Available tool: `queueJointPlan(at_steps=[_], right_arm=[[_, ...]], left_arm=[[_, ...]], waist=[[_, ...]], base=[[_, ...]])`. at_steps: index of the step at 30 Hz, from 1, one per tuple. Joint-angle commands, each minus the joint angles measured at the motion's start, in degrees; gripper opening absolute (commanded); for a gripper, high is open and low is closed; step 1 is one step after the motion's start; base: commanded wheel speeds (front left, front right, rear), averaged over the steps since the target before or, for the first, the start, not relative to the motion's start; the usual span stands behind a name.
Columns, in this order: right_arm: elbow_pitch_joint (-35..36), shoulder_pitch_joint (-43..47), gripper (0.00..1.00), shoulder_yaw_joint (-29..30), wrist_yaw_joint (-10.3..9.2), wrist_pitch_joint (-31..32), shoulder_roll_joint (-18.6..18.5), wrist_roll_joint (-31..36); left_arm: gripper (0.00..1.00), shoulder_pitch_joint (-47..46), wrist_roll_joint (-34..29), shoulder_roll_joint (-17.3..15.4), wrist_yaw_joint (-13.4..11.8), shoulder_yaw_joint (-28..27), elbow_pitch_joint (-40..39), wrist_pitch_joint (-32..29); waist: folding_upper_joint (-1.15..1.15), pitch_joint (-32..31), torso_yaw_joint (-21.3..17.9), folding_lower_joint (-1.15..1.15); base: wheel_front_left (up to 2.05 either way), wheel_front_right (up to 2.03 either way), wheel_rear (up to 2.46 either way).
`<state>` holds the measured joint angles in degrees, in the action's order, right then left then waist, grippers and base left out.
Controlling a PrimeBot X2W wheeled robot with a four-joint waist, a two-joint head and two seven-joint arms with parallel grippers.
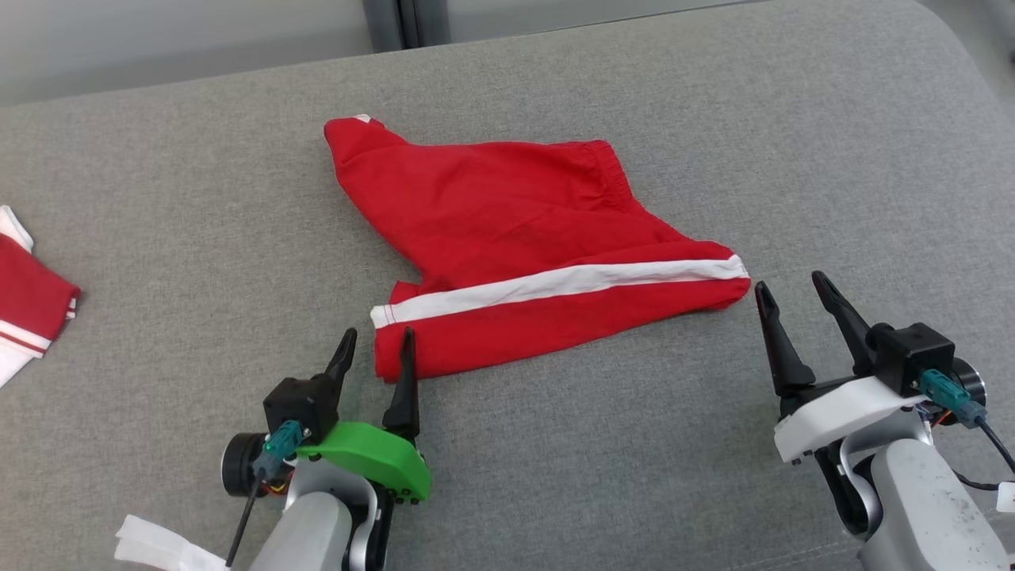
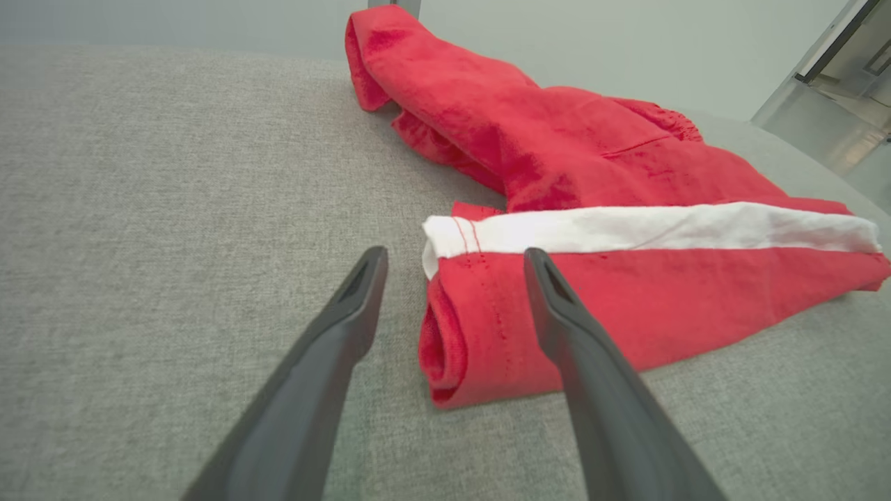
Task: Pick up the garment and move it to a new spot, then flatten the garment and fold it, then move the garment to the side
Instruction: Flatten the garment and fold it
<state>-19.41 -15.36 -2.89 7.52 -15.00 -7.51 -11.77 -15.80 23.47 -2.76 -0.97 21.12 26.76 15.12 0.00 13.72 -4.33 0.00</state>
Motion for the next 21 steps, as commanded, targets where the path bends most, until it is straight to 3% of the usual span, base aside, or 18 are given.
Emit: queueJointPlan(at_steps=[1, 4, 5, 6, 7, 13, 21], right_arm=[[-0.13, -0.02, 1.00, 0.11, -0.06, -0.26, 0.13, 0.22], [-0.18, -0.41, 1.00, 0.00, -0.07, -0.26, 0.31, 0.15], [-0.21, -0.46, 1.00, 0.03, -0.06, -0.26, 0.35, 0.08], [-0.24, -0.53, 1.00, 0.03, -0.06, -0.26, 0.39, 0.00], [-0.28, -0.55, 1.00, 0.02, -0.06, -0.26, 0.44, -0.04], [-0.83, 0.63, 1.00, 0.66, -0.06, -0.26, 0.71, -0.08], [-1.31, 2.88, 1.00, 1.26, -0.06, -0.26, 1.54, 0.41]], left_arm=[[1.00, -1.17, 0.70, -0.26, 0.41, -0.18, 1.10, 0.04], [1.00, -2.22, 1.48, -0.26, 1.64, 0.10, 3.13, 0.04], [0.83, -2.38, 1.62, -0.26, 1.89, 0.11, 3.43, 0.05], [0.14, -2.52, 1.61, -0.26, 2.05, 0.13, 3.51, 0.05], [0.00, -2.51, 1.41, -0.26, 2.28, 0.11, 3.36, 0.05], [0.00, 0.57, 0.53, -0.26, 3.25, -0.26, 0.29, 0.04], [0.00, 7.35, -1.88, -0.26, 2.63, -2.61, -3.96, 0.04]], waist=[[0.00, 0.36, -0.47, 0.00], [0.00, 0.64, -1.00, 0.00], [0.00, 0.67, -1.11, 0.00], [0.00, 0.67, -1.21, 0.00], [0.00, 0.64, -1.27, 0.00], [0.00, -0.95, -0.81, 0.00], [0.00, -5.26, 0.52, 0.00]], base=[[0.00, 0.00, 0.00], [0.00, 0.00, 0.00], [0.00, 0.00, 0.00], [0.00, 0.00, 0.00], [0.00, 0.00, 0.00], [0.00, 0.00, 0.00], [0.00, 0.00, 0.00]])
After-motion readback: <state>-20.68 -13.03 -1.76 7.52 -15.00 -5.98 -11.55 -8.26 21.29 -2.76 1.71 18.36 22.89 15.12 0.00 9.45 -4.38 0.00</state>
